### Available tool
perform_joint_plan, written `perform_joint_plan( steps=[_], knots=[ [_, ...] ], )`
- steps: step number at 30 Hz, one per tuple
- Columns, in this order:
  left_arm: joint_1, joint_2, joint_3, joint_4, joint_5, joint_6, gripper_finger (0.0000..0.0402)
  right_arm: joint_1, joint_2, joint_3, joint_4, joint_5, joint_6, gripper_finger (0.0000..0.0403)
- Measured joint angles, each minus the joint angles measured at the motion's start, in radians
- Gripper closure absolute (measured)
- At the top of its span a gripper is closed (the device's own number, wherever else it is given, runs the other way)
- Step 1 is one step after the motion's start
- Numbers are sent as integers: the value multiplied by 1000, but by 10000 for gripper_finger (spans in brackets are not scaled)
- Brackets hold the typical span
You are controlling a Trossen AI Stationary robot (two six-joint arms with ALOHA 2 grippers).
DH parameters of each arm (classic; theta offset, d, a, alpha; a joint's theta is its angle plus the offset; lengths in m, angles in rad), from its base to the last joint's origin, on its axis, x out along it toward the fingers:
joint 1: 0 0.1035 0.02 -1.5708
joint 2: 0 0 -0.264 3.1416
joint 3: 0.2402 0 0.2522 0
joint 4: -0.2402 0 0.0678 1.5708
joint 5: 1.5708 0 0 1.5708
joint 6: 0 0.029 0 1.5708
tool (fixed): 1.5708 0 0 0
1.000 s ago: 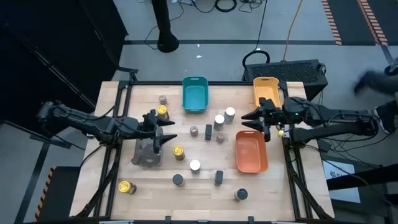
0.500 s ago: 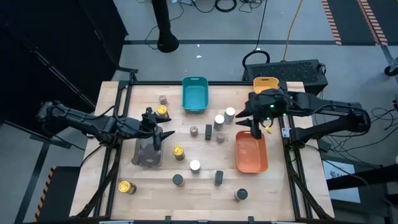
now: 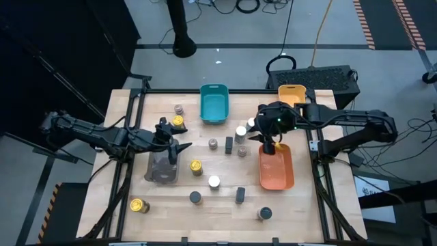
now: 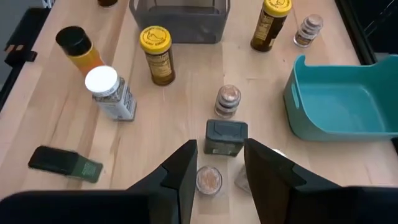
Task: Sort spices by type
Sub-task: Put the center white seasoning bottle into the orange bin
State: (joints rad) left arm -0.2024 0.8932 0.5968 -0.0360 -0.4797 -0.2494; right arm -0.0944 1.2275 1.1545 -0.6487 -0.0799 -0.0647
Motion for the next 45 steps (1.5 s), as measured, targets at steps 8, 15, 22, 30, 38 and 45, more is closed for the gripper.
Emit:
perform_joint_plan(
  steps=[8, 15, 22, 30, 38, 45],
  knots=[
    [0, 0, 0, 1, 0, 1, 110, 0, 42, 0, 13, 0, 0, 287],
    [0, 0, 0, 2, 0, 1, 110, 0, 84, 0, 53, 35, -9, 286],
    [0, 0, 0, 4, 0, 2, 110, 0, 131, 0, 66, 283, -54, 236],
    [0, 0, 0, 6, -2, 2, 110, -37, 197, 0, 69, 290, -47, 156],
    [0, 0, 0, 12, -7, 3, 110, -125, 297, 0, 18, 147, -3, 140],
    [0, 0, 0, 12, -8, 4, 110, -162, 309, 0, 27, 126, -18, 131]
  ],
)
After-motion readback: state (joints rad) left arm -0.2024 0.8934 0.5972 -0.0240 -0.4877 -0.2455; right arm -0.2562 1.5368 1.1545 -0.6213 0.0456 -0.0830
